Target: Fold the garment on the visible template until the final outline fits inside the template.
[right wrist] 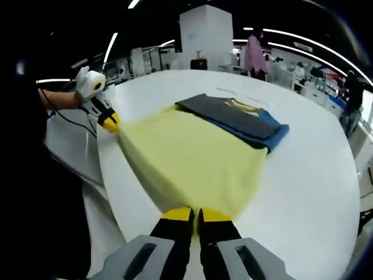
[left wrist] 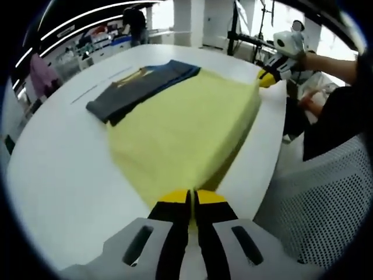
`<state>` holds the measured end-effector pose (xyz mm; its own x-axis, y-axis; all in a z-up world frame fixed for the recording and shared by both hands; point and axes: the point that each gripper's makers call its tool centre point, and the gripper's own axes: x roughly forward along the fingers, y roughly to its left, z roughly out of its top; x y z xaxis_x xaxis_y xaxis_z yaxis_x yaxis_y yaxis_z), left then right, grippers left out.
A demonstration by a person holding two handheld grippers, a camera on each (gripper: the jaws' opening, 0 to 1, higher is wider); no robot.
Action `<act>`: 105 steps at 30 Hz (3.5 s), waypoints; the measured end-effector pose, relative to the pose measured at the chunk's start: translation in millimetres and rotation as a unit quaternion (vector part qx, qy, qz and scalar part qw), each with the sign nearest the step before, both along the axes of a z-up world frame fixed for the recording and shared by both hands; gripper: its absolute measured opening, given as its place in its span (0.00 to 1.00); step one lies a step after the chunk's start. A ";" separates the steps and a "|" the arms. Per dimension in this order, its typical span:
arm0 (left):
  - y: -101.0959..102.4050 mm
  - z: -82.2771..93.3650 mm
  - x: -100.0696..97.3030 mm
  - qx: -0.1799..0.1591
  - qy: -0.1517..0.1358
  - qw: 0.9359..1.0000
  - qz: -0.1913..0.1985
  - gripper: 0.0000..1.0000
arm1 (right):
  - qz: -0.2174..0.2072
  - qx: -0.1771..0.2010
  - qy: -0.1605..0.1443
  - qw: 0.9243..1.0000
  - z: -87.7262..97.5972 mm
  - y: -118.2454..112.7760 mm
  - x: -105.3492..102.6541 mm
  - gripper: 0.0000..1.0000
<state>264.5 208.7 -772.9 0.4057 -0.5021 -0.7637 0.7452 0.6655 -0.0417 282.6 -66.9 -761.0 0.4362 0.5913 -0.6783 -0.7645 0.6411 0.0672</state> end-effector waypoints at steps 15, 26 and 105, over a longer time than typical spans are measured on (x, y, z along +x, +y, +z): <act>1.0 38.7 7.3 -0.002 -0.002 1.000 0.010 0.00 | -0.048 0.033 0.018 0.998 28.3 0.4 5.9 0.00; 4.9 53.4 -4.2 0.011 0.032 0.999 0.008 0.00 | -0.059 0.047 0.031 0.997 43.8 4.8 -2.5 0.00; 8.8 145.5 118.6 0.017 -0.137 0.989 0.044 0.00 | -0.076 -0.024 -0.101 0.992 121.8 7.6 120.6 0.00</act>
<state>383.1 217.4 -627.4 0.6404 -0.4318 -0.6352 0.6651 0.7254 0.1774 403.2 -59.3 -639.3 0.6472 0.4775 -0.5942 -0.6535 0.7489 -0.1100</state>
